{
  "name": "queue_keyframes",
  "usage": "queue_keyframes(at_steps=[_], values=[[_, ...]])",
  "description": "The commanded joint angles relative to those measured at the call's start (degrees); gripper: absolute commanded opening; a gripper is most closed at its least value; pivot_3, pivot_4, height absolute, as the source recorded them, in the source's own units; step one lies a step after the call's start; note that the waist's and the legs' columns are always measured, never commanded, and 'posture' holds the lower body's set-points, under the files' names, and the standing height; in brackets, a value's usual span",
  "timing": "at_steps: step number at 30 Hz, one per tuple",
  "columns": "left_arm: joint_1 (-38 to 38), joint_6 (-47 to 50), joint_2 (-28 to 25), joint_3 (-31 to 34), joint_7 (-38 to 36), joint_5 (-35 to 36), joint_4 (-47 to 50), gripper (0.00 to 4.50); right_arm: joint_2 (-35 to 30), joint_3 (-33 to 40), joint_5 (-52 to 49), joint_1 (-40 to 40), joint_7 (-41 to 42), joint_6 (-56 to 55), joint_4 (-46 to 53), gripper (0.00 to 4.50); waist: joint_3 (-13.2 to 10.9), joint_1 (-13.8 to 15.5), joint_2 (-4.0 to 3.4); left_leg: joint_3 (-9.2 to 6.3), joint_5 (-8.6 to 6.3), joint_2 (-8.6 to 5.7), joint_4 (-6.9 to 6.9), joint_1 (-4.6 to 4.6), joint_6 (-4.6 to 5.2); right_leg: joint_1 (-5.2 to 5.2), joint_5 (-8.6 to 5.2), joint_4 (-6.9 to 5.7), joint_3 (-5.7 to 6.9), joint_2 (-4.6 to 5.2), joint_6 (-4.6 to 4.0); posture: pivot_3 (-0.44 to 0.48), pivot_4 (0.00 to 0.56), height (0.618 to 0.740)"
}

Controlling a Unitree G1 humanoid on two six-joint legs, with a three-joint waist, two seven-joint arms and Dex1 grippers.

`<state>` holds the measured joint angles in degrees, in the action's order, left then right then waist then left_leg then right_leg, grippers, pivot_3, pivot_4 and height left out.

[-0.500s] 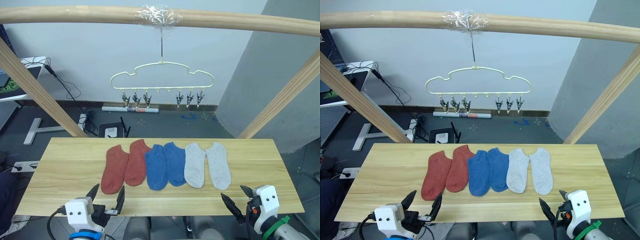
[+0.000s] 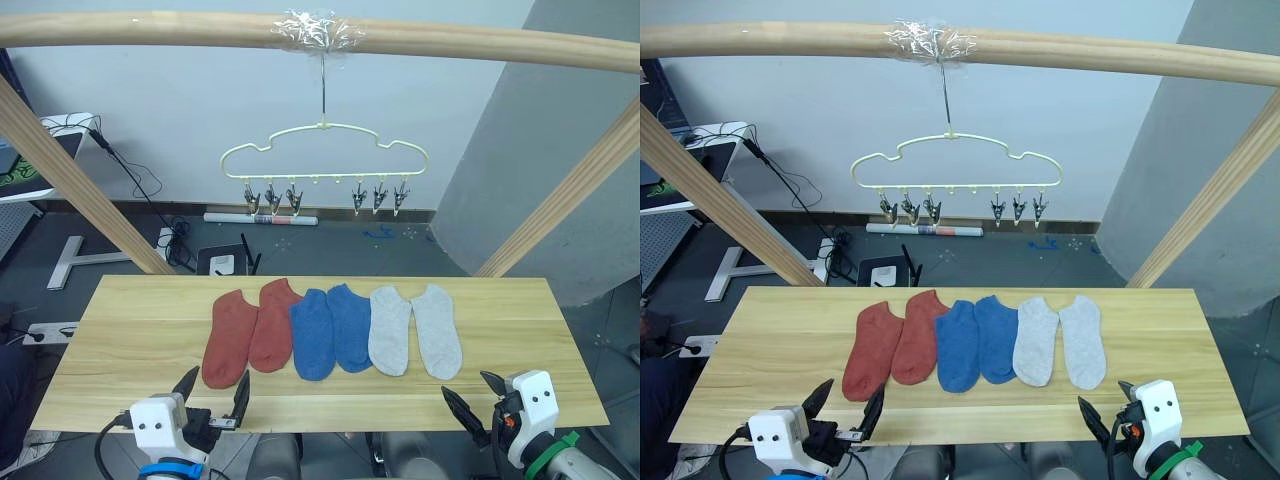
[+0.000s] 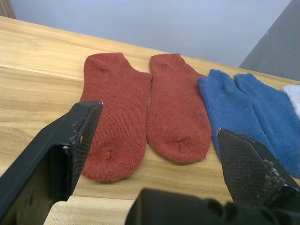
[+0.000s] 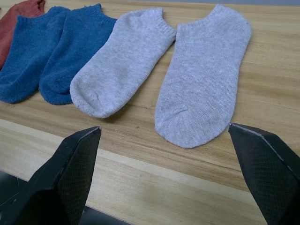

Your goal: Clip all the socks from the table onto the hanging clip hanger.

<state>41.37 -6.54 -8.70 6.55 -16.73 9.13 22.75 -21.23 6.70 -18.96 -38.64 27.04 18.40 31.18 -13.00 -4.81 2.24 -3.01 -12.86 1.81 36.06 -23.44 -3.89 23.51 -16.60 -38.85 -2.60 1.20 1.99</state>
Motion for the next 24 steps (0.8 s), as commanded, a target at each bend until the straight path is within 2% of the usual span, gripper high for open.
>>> queue_keyframes(at_steps=[1,10,15,18,21,24], values=[[-1.12,-0.82,0.10,0.79,0.16,1.41,1.48,4.49,-0.30,0.30,-0.41,0.91,0.01,-0.02,1.95,4.50,0.00,0.00,0.00,0.00,0.00,0.00,0.00,0.00,0.00,0.00,0.00,0.00,0.01,0.00,0.00,-0.131,0.224,0.740],[-3.26,0.72,-0.48,2.32,0.09,3.89,2.10,4.49,0.11,-1.02,-0.03,1.37,-1.01,0.54,3.84,4.50,0.03,0.00,-0.02,0.01,0.00,-0.01,0.00,0.00,0.01,-0.02,-0.01,-0.02,0.02,-0.03,0.02,-0.131,0.223,0.740],[-12.25,7.14,-2.35,5.25,2.80,5.84,4.83,4.49,-0.85,-1.49,-0.81,9.51,-1.84,2.72,5.77,4.50,-0.02,0.00,-0.02,-0.02,0.03,-0.01,0.07,0.11,0.03,-0.12,0.04,-0.12,0.03,-0.05,0.08,-0.138,0.228,0.740],[-16.47,9.41,-3.69,5.75,2.95,6.26,6.05,4.49,-1.99,-1.49,-2.02,14.50,-1.28,5.30,6.81,4.50,-0.02,-0.01,-0.02,0.00,0.05,-0.03,0.07,0.38,0.05,-0.35,0.05,-0.12,-0.02,-0.06,0.08,-0.137,0.232,0.740],[-20.29,15.67,-5.29,4.91,3.83,6.26,8.15,4.49,-3.89,-1.52,-2.52,19.58,-0.52,8.32,7.02,4.50,0.00,-0.01,-0.03,0.07,0.05,-0.04,0.00,0.40,0.06,-0.39,0.05,-0.11,-0.06,-0.09,0.09,-0.135,0.232,0.740],[-23.04,19.39,-5.96,4.54,3.99,7.24,9.48,4.49,-5.46,-1.65,-3.20,22.80,0.18,10.46,7.05,4.50,-0.01,0.00,-0.04,0.03,0.04,-0.05,-0.04,0.33,0.07,-0.35,0.21,-0.11,-0.04,-0.13,0.49,-0.135,0.232,0.740]])
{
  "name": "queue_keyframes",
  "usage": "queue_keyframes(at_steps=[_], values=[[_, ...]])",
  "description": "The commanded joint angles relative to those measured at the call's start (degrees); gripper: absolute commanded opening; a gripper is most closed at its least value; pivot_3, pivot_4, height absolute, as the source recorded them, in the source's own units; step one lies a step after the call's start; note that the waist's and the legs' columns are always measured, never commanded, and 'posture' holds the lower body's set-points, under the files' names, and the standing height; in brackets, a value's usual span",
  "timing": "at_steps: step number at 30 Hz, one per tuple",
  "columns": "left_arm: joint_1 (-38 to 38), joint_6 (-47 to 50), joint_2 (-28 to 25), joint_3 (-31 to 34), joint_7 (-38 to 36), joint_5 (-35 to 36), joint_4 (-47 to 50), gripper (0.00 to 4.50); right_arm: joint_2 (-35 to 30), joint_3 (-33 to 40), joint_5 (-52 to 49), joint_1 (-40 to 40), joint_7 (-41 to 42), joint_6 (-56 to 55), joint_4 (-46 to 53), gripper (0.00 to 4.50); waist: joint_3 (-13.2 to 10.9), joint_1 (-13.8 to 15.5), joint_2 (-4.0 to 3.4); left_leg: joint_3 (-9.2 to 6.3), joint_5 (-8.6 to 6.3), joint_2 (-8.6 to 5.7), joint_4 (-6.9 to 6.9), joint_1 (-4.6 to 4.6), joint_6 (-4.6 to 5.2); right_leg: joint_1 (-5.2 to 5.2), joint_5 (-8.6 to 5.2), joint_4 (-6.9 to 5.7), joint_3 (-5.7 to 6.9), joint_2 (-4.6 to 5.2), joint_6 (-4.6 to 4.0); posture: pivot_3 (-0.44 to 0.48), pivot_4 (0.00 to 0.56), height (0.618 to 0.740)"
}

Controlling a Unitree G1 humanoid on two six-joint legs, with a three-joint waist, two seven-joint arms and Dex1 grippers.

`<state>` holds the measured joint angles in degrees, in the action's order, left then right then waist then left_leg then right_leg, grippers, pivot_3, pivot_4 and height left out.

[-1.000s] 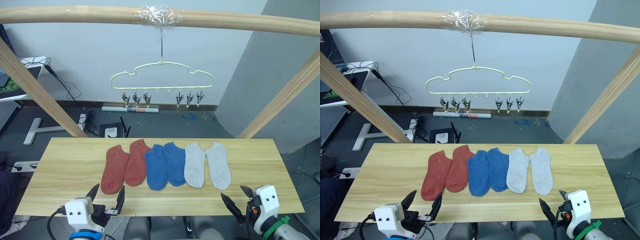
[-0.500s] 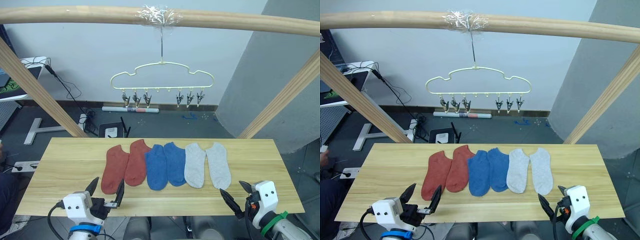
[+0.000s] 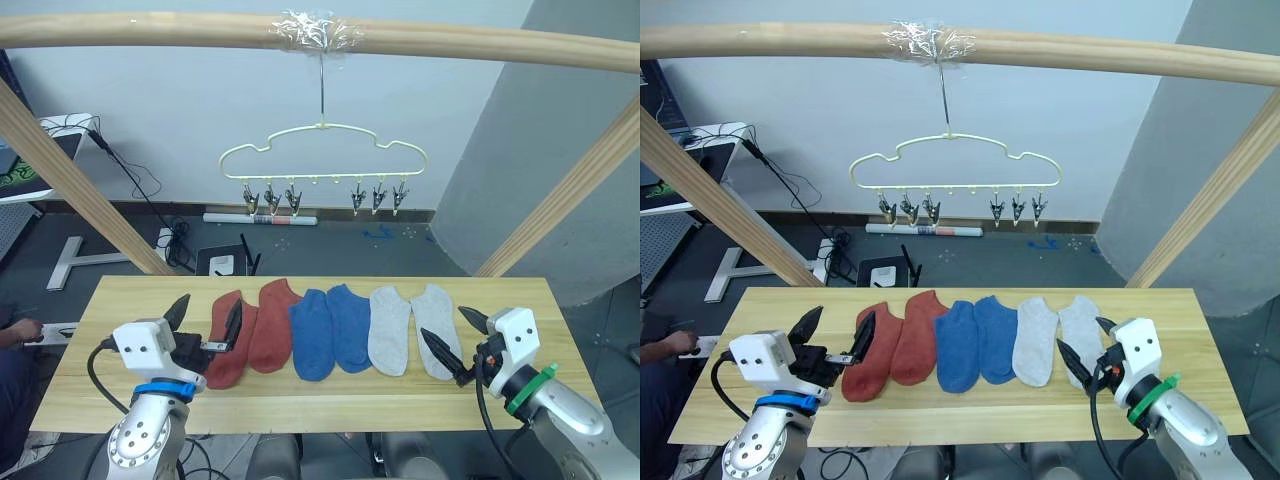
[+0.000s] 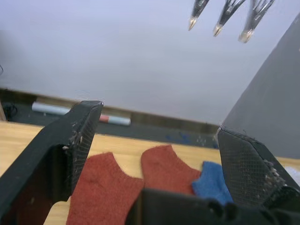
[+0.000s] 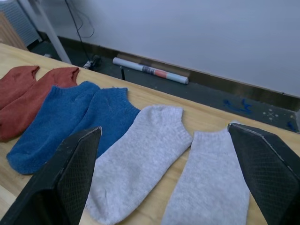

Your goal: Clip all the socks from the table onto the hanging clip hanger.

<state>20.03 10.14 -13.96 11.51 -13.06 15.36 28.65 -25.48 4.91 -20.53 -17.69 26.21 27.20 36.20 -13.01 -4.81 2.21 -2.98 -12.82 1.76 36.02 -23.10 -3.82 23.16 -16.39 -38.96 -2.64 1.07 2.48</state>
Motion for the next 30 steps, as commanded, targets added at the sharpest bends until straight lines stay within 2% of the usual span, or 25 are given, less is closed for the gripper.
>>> queue_keyframes(at_steps=[1,8,17,22,26,30], values=[[-2.90,3.94,-0.84,-0.39,0.18,1.75,3.90,4.49,-1.56,0.10,-1.99,3.12,1.09,2.33,1.94,4.50,0.00,0.01,0.00,-0.01,0.00,0.00,0.00,0.00,0.00,0.00,0.00,0.00,0.01,0.00,0.00,-0.136,0.232,0.740],[-16.14,20.16,-4.57,0.13,2.09,4.41,3.64,4.49,-6.12,-1.36,-6.63,13.79,5.84,7.74,3.30,4.50,-0.16,-0.12,-0.02,-0.03,0.10,-0.02,0.08,0.07,0.13,-0.07,0.25,-0.04,-0.01,-0.03,0.11,-0.153,0.243,0.740],[-24.52,28.84,-6.67,0.86,2.80,4.51,1.92,4.49,-7.76,-2.05,-9.80,20.37,7.85,9.12,3.98,4.50,-0.56,-0.17,-0.03,-0.02,0.11,-0.03,0.04,0.05,0.16,-0.04,0.25,-0.01,-0.02,-0.03,0.11,-0.159,0.256,0.740],[-25.75,30.67,-6.30,0.92,2.93,4.83,2.97,3.30,-7.57,-2.50,-10.36,21.66,7.37,9.78,4.65,4.50,-1.03,-0.16,0.03,-0.01,0.11,-0.03,0.03,0.04,0.15,-0.05,0.25,0.00,-0.04,-0.03,0.12,-0.160,0.263,0.740],[-27.15,31.54,-6.39,0.74,3.18,4.91,3.45,3.30,-7.46,-2.77,-10.82,22.31,6.84,10.16,5.23,4.50,-1.43,-0.15,0.07,-0.04,0.11,-0.03,0.04,-0.01,0.15,-0.02,0.25,0.00,-0.02,-0.02,0.12,-0.165,0.269,0.740],[-32.55,30.68,-6.31,-0.48,4.65,3.08,1.39,3.30,-7.17,-3.14,-11.65,24.52,6.34,11.14,6.11,4.50,-1.76,-0.16,0.09,-0.05,0.12,-0.03,0.06,-0.03,0.15,0.01,0.27,0.00,-0.01,-0.02,0.14,-0.168,0.278,0.740]])
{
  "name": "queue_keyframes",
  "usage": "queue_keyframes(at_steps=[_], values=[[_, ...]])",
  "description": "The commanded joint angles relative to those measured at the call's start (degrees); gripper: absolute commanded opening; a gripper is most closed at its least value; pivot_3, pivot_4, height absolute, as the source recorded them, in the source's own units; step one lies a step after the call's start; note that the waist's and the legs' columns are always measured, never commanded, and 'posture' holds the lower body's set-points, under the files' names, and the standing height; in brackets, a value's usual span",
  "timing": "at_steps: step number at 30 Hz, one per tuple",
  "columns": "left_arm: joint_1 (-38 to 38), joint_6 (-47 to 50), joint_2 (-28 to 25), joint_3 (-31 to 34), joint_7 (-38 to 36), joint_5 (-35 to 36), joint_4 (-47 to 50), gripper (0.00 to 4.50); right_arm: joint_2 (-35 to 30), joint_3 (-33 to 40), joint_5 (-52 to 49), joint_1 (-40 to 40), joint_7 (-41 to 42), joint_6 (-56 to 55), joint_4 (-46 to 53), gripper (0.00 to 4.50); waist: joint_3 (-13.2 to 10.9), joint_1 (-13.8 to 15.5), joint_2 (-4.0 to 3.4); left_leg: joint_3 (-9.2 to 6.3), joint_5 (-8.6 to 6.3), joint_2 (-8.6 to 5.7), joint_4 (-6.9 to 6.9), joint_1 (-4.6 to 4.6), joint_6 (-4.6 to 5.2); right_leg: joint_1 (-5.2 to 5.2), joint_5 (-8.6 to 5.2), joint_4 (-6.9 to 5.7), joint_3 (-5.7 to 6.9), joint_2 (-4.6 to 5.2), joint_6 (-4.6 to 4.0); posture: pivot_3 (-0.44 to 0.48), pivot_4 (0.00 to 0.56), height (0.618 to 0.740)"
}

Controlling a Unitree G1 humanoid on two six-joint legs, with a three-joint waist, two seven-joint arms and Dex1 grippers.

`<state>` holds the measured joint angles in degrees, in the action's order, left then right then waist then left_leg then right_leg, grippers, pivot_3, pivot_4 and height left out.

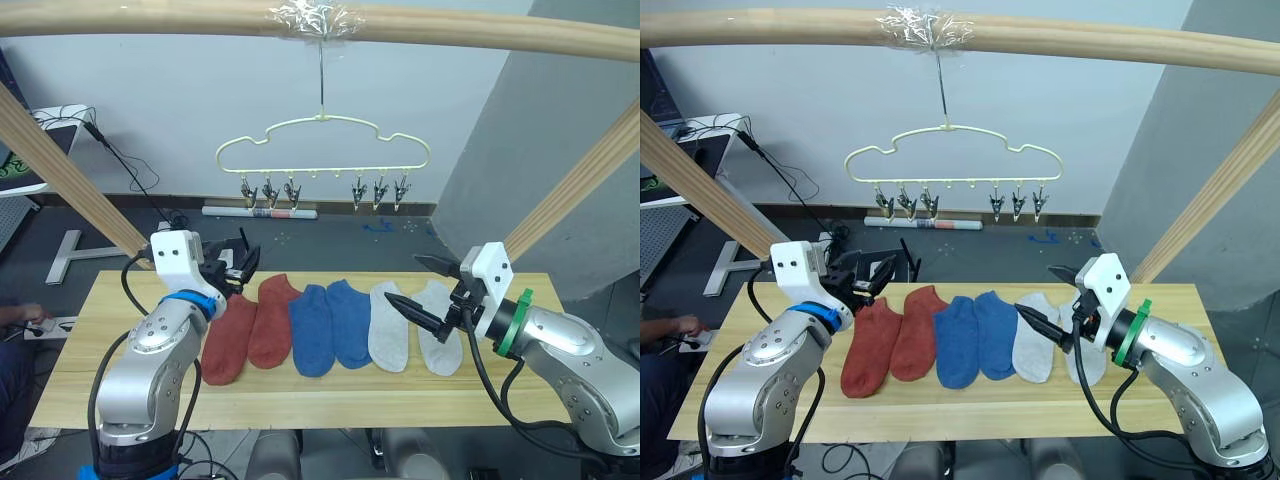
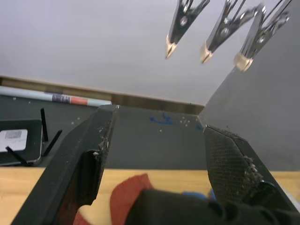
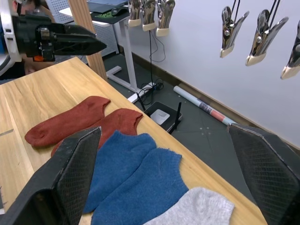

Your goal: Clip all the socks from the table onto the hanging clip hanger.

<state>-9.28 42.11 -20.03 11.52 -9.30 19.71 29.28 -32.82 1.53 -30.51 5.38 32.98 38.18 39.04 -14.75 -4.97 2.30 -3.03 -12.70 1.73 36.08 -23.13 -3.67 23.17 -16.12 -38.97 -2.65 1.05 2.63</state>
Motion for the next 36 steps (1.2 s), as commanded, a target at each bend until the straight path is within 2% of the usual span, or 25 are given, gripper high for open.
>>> queue_keyframes(at_steps=[1,3,4,6,9,20,24,28,29,32,36], values=[[-4.56,-1.71,-0.16,-0.66,1.20,-1.76,-0.04,3.30,0.16,0.17,-1.91,1.81,-0.61,0.45,3.64,4.50,-0.04,-0.01,0.00,0.00,0.00,0.00,0.00,0.00,0.00,0.00,0.00,-0.01,0.01,0.00,0.00,-0.170,0.283,0.740],[-6.39,-1.97,0.28,-0.23,1.40,-1.68,-0.93,3.30,0.23,-0.09,-2.39,2.40,-1.28,1.33,4.61,4.50,-0.18,-0.01,0.01,0.00,0.00,0.00,0.00,-0.01,0.00,0.00,0.00,0.01,0.00,0.00,0.00,-0.174,0.291,0.740],[-7.12,-1.65,0.27,-0.31,1.50,-1.78,-1.28,3.12,0.30,-0.17,-2.63,2.72,-1.52,1.68,4.95,4.50,-0.30,-0.03,-0.03,0.01,0.00,0.00,-0.01,-0.02,0.00,0.00,0.00,0.03,-0.01,0.00,0.00,-0.174,0.291,0.740],[-7.71,-1.26,0.07,-0.53,1.32,-1.82,-1.55,2.76,0.38,-0.28,-3.04,3.17,-1.96,2.24,5.54,4.50,-0.47,-0.11,-0.07,0.02,-0.01,-0.01,-0.02,-0.06,0.00,0.01,0.00,0.06,-0.02,0.00,0.00,-0.177,0.294,0.740],[-7.99,-1.82,-0.09,-0.90,1.19,-2.43,-1.81,1.86,0.42,-0.35,-3.75,3.86,-2.69,2.97,6.29,4.50,-1.00,-0.14,-0.03,-0.01,-0.01,-0.01,-0.02,-0.11,0.00,0.05,0.00,0.06,0.01,0.00,0.00,-0.183,0.300,0.740],[-8.21,-6.15,0.18,-2.39,1.00,-5.63,-4.08,1.86,0.17,-0.15,-5.10,4.11,-4.09,4.16,7.88,4.50,-1.50,-0.12,-0.01,-0.08,-0.01,-0.02,-0.01,-0.25,0.00,0.13,-0.01,0.10,0.08,0.03,0.01,-0.194,0.308,0.740],[-8.29,-10.23,-1.31,-4.05,0.62,-9.00,-4.75,1.86,-0.03,0.23,-5.57,3.70,-4.45,4.31,8.37,4.50,-1.83,-0.13,-0.01,-0.08,-0.01,-0.01,-0.01,-0.25,0.00,0.14,-0.01,0.10,0.08,0.03,0.01,-0.200,0.312,0.740],[-7.92,-11.32,-0.01,-3.47,1.12,-8.96,-4.95,1.86,0.06,0.14,-5.78,3.38,-5.02,4.49,8.79,4.50,-2.17,-0.13,0.03,-0.07,-0.01,-0.01,-0.02,-0.27,-0.01,0.15,-0.01,0.11,0.08,0.03,0.01,-0.202,0.315,0.740],[-7.83,-11.52,0.07,-3.45,1.14,-9.05,-4.95,2.25,0.07,0.13,-5.82,3.34,-5.11,4.49,8.86,4.50,-2.26,-0.12,0.05,-0.07,-0.01,-0.01,-0.02,-0.29,-0.01,0.16,-0.01,0.11,0.08,0.03,0.01,-0.202,0.315,0.740],[-7.74,-11.52,0.66,-3.04,1.69,-9.00,-4.82,3.02,0.03,0.06,-5.95,3.25,-5.32,4.56,9.00,4.50,-2.53,-0.13,0.02,-0.08,-0.01,-0.01,-0.02,-0.31,-0.01,0.19,-0.01,0.11,0.09,0.04,0.01,-0.202,0.315,0.740],[-7.70,-12.25,0.59,-2.99,1.64,-9.56,-5.09,3.02,-0.22,0.08,-6.01,3.17,-5.40,4.58,8.97,4.50,-2.56,-0.13,0.03,-0.09,-0.01,-0.01,-0.01,-0.44,-0.01,0.32,-0.01,0.11,0.10,0.04,0.01,-0.199,0.316,0.740]])
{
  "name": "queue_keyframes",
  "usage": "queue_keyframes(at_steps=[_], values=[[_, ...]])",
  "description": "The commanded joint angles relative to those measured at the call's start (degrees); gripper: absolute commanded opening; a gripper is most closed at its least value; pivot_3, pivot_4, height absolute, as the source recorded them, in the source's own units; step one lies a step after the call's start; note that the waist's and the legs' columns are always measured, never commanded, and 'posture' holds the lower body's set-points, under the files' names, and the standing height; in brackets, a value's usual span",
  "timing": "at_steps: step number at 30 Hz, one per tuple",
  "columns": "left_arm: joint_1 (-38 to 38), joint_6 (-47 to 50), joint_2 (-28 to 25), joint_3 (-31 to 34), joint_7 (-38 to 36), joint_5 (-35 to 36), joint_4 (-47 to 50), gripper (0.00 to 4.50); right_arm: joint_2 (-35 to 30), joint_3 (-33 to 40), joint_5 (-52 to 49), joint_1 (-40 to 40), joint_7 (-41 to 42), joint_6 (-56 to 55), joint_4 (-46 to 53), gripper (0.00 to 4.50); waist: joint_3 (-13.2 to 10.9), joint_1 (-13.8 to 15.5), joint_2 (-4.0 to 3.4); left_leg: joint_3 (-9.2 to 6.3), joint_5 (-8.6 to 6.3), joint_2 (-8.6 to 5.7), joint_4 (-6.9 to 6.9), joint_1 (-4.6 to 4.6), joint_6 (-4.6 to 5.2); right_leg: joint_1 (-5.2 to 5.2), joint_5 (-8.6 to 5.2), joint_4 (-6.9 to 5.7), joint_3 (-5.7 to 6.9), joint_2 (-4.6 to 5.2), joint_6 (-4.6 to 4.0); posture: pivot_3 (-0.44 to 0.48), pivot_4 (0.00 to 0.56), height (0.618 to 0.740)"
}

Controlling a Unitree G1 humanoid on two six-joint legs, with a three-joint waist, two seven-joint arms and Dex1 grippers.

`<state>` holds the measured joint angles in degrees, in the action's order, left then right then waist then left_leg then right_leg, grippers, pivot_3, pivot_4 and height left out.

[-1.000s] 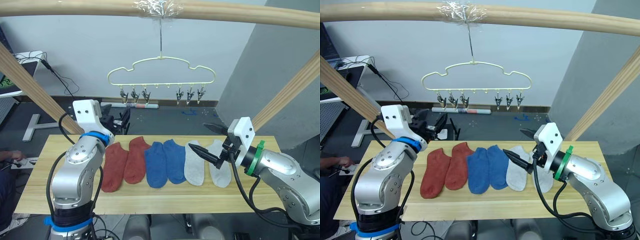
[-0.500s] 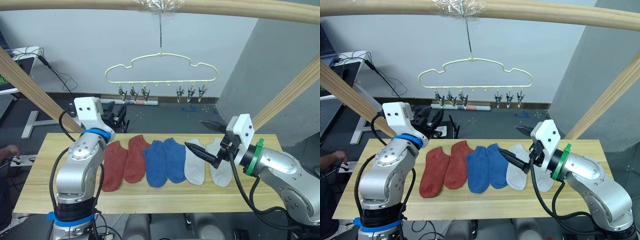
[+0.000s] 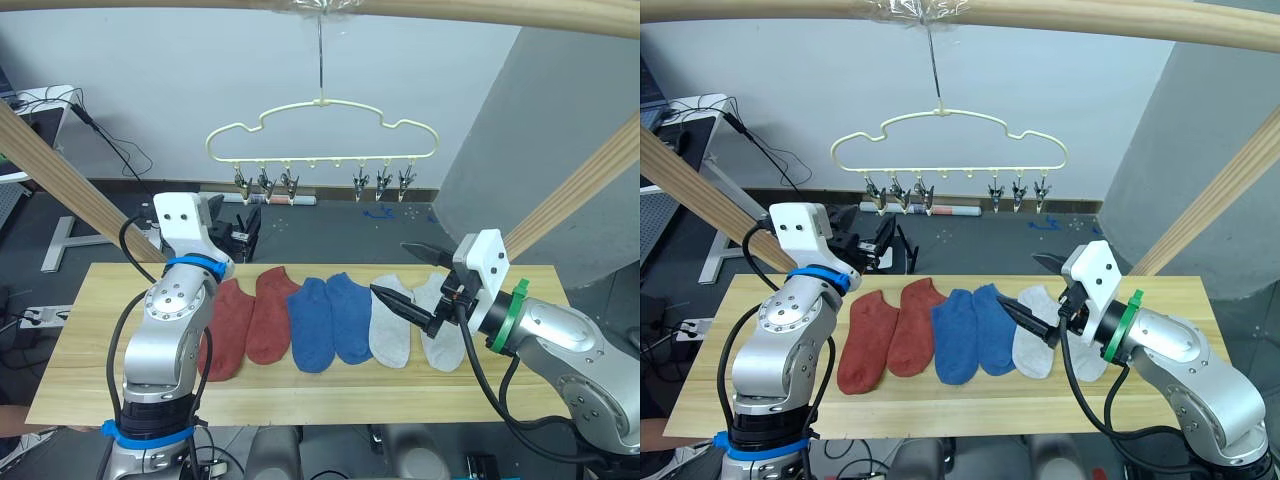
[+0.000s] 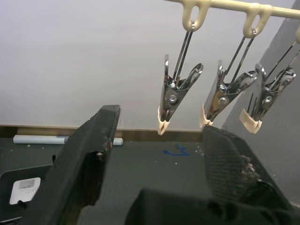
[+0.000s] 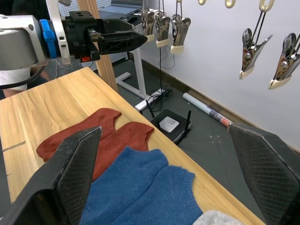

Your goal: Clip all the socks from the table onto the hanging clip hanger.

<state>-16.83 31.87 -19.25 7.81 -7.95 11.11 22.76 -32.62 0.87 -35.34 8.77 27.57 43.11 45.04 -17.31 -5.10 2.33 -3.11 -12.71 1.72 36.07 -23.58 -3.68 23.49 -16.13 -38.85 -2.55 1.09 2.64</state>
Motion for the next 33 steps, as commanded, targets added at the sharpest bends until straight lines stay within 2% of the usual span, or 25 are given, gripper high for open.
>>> queue_keyframes(at_steps=[1,10,33], values=[[-0.16,-2.22,-0.17,0.73,0.33,-1.13,1.29,3.02,-0.45,0.72,-1.21,-0.21,-0.02,-0.35,2.98,4.50,-0.01,0.00,0.00,-0.01,0.00,0.00,0.00,-0.06,0.00,0.04,0.00,0.00,0.01,0.00,0.00,-0.199,0.316,0.740],[-5.34,-2.39,2.07,1.69,1.49,-0.34,-2.64,3.02,-0.61,0.86,-1.42,-0.44,-0.75,0.15,3.49,4.50,-0.05,-0.02,0.02,-0.09,0.01,-0.01,0.05,-0.20,0.00,0.12,0.02,-0.01,0.09,0.00,0.02,-0.213,0.319,0.740],[-10.78,-1.58,4.63,1.99,2.84,0.32,-5.04,3.02,-0.45,0.18,-2.94,-0.93,-3.70,2.17,5.51,4.50,-0.21,-0.11,0.01,-0.08,0.00,-0.03,0.03,-0.23,0.00,0.14,0.01,0.03,0.09,0.00,0.03,-0.227,0.328,0.740]])
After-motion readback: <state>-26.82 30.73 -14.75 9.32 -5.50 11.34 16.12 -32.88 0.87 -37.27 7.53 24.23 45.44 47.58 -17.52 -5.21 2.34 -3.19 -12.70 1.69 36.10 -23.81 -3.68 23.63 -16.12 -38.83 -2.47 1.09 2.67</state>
